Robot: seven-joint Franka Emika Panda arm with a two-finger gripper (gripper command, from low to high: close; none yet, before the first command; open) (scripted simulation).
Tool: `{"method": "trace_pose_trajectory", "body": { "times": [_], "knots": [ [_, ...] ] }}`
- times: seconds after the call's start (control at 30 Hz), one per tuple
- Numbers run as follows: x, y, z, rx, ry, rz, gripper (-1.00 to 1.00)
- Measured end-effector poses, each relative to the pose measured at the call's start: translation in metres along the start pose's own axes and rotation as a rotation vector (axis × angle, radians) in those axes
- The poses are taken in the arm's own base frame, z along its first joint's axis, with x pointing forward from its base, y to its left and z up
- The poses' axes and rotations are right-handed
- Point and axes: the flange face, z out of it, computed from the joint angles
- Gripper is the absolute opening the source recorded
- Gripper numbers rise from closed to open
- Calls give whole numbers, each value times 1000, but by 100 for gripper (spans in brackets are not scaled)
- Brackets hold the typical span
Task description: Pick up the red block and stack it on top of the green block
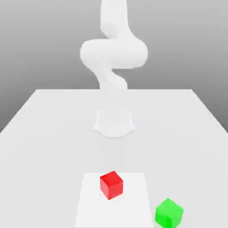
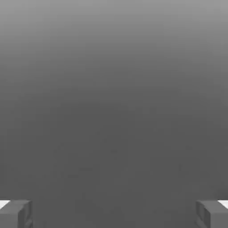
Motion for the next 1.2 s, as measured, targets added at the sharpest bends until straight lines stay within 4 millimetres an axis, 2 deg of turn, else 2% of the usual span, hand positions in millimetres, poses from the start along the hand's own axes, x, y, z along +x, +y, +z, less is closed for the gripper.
{"method": "trace_pose_trajectory", "body": {
  "times": [0.13,0.3,0.4,0.53,0.63,0.83,0.87,1.07,1.2],
  "knots": [
    [-21,24,104,-88,-127,-102,0],
    [-69,70,211,-185,-288,-229,0],
    [-107,105,262,-238,-386,-304,0],
    [-162,158,313,-302,-519,-403,0],
    [-202,197,339,-341,-611,-468,0],
    [-236,230,383,-352,-634,-485,0],
    [-241,234,388,-352,-635,-485,-100],
    [-243,236,391,-352,-636,-485,-100],
    [-229,223,372,-352,-635,-486,-100]
  ]
}}
